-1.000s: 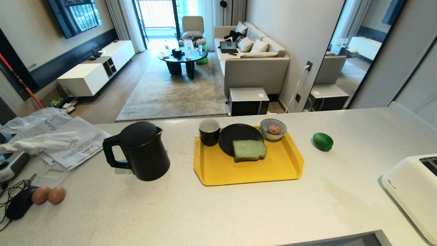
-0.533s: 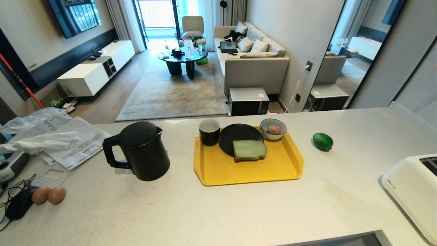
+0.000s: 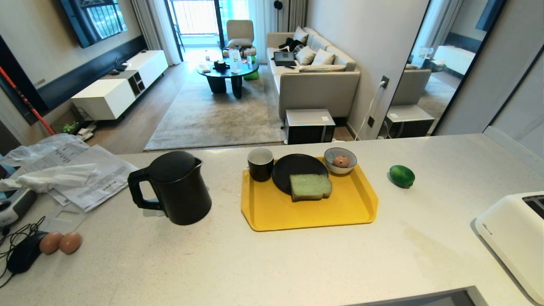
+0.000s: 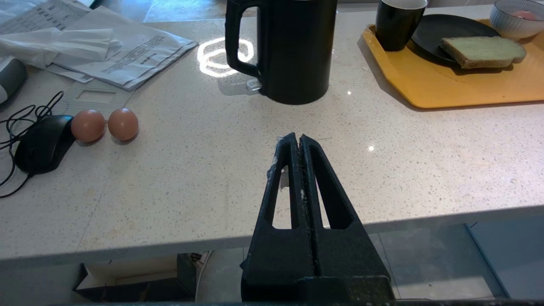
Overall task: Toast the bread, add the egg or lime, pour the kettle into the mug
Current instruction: Put the fruit on a plate
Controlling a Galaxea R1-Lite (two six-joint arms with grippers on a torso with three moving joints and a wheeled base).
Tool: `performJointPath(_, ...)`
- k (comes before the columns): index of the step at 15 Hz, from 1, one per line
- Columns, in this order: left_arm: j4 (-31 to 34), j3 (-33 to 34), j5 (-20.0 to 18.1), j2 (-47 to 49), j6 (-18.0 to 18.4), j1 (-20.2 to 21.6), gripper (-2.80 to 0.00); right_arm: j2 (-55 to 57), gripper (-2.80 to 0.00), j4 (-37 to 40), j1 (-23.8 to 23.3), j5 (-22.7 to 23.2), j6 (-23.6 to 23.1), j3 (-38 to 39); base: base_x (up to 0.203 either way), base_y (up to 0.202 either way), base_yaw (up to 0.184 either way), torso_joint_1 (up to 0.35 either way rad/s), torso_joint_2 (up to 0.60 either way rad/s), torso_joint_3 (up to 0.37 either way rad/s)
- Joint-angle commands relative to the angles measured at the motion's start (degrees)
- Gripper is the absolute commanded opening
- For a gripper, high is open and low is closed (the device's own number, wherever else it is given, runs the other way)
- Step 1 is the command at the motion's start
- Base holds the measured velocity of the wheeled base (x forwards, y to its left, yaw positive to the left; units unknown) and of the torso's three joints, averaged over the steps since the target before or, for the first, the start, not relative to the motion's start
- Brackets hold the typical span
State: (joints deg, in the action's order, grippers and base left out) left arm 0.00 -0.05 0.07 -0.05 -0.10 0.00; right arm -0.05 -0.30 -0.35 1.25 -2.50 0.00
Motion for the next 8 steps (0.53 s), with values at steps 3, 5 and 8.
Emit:
performJointPath(3,0.0,0.0,0.0,0.0,0.1,0.0,-2.8,0.0,-2.8,0.0,0.0,0.0,0.0,0.0,0.0,0.0,0.0,0.003,0.0,-0.086)
performJointPath(5,0.0,0.0,0.0,0.0,0.1,0.0,-2.8,0.0,-2.8,0.0,0.0,0.1,0.0,0.0,0.0,0.0,0.0,0.002,0.01,-0.167)
performJointPath(8,0.0,0.0,0.0,0.0,0.1,0.0,-2.8,0.0,-2.8,0.0,0.0,0.1,-0.1,0.0,0.0,0.0,0.0,0.002,0.0,-0.193)
